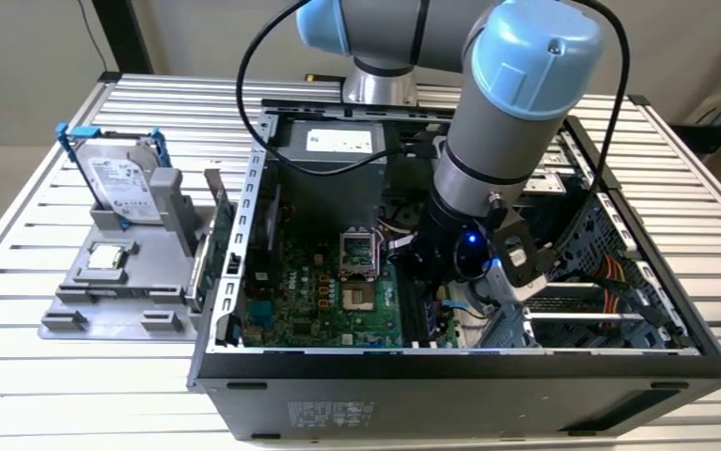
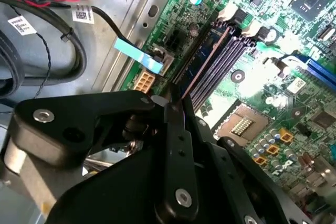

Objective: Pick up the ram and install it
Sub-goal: 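Insert the ram into the slot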

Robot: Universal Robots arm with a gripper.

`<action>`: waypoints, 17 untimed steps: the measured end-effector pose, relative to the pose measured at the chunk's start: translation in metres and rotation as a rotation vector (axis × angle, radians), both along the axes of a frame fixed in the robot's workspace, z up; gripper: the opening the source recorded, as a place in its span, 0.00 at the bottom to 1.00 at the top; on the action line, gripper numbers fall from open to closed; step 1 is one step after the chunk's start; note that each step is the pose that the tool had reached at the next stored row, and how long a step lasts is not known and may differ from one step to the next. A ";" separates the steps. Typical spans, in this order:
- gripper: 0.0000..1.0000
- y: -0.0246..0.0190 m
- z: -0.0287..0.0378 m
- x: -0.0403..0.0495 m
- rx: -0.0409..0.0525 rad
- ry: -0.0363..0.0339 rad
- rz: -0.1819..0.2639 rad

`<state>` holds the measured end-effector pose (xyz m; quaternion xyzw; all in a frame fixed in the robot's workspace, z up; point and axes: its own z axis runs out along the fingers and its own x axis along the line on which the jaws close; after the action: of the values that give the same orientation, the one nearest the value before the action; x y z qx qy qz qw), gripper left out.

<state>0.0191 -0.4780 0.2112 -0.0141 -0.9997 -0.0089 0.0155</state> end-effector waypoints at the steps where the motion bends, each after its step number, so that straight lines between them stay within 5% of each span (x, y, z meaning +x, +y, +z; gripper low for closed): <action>1: 0.00 0.0000 0.0000 0.0000 -0.0001 0.0000 0.000; 8: 0.00 0.0001 0.0005 0.0008 0.0004 0.0026 0.000; 17: 0.00 0.0001 0.0053 0.0065 0.0005 0.0418 0.000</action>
<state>0.0256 -0.4779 0.2165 -0.0143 -0.9992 -0.0089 0.0363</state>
